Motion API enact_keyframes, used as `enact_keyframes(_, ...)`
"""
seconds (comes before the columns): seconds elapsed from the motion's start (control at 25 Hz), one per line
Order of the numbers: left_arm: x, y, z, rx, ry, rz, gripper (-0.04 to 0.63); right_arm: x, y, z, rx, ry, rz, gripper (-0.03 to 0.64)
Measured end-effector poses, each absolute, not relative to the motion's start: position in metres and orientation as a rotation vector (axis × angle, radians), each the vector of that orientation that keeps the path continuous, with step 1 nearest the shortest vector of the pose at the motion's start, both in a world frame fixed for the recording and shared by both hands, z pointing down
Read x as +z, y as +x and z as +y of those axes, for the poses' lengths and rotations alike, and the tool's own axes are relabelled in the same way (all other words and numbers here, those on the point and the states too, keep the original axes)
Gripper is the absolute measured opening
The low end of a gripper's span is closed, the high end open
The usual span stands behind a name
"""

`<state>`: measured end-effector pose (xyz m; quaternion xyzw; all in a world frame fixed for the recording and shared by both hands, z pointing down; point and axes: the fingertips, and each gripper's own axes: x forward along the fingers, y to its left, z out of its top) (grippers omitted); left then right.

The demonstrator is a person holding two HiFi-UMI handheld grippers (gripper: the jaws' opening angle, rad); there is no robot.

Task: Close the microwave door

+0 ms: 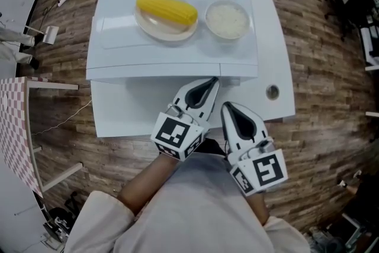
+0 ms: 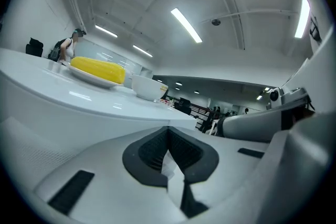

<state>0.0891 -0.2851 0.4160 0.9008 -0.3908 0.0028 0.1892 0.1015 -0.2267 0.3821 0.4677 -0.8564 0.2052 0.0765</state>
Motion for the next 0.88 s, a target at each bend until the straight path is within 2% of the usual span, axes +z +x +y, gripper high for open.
enact_keyframes(0.88,0.409,0.085,-0.252,-0.019,2.526,-1.097,0.018,0.370,0.096,-0.200,0.549,1.410,-2.596,0.023)
